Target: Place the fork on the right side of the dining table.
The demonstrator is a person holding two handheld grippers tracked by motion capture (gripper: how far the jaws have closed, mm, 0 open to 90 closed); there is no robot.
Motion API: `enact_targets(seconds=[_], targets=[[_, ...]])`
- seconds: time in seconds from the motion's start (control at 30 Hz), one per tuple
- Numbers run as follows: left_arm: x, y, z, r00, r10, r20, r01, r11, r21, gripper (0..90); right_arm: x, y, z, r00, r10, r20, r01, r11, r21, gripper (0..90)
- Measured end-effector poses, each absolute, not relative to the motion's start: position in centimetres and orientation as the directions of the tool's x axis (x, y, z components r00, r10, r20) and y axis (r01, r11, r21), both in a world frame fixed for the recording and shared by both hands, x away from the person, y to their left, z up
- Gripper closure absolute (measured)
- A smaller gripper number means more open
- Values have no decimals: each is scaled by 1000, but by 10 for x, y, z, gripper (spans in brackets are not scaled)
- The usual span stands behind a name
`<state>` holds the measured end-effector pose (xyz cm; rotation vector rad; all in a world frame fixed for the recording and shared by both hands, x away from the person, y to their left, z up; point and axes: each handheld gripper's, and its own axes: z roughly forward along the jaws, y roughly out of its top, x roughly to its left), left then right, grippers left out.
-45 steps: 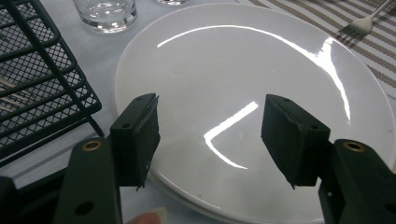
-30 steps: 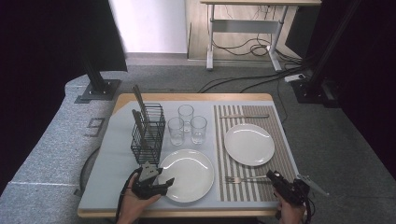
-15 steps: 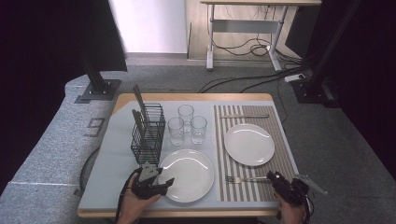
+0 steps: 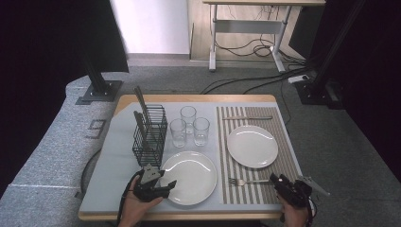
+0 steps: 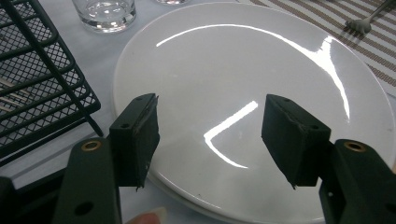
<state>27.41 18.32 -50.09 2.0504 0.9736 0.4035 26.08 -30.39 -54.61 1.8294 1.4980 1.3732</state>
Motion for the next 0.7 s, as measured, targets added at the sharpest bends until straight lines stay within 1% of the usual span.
enact_targets(seconds=[0.63,0.7], targets=[[274,182,-502,651,757,-52,498,-375,782,366,260,-306,-546,-52,899,434,491,-355,795,485],[274,182,-502,651,757,-52,498,-375,782,366,259,-306,-545,-59,901,429,477,-353,805,486]])
